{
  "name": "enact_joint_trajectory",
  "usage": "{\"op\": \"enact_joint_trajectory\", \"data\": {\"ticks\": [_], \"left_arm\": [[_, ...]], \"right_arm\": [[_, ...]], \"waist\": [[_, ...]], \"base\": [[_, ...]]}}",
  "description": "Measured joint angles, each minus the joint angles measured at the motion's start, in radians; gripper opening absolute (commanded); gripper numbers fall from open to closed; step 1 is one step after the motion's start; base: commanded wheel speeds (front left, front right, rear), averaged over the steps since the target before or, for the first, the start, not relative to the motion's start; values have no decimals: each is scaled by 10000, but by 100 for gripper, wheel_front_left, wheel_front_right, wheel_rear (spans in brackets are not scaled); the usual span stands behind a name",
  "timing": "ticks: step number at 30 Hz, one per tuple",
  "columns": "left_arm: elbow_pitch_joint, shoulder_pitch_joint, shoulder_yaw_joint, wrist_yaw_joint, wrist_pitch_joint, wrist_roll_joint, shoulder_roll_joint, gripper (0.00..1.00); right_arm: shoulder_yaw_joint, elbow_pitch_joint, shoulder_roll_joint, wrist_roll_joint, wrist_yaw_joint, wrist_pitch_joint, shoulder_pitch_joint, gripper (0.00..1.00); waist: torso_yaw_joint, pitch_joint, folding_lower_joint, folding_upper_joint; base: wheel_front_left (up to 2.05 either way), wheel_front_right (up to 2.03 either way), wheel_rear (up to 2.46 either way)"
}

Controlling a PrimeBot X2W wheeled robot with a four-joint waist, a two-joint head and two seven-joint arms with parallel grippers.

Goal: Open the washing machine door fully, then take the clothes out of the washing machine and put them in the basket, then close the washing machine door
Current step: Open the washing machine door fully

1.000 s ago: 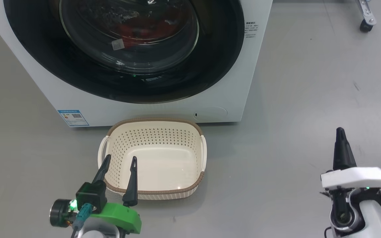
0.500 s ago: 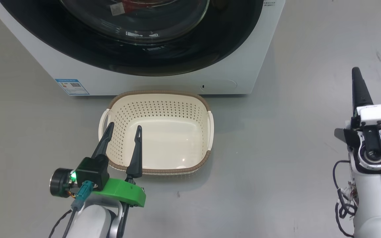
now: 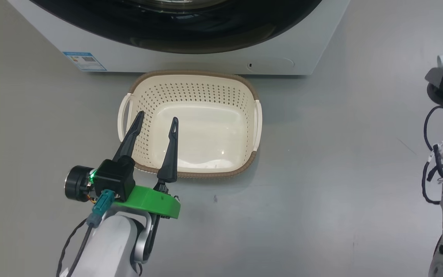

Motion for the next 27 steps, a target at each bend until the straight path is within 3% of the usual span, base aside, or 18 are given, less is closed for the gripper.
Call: {"op": "enact_joint_trajectory", "data": {"ticks": [10,27], "left_arm": [[-119,-446,-441,0,-2,-286,-21,100],[-123,-700,-1057,2,-2,-571,-44,100]], "right_arm": [[495,527,-719,221,-314,1281,-1448,0],[1060,1569,-1037,226,-759,2497,-3295,0]], "waist": [[534,591,0,0],[1429,1067,0,0]], "base": [[0,0,0],[0,0,0]]}}
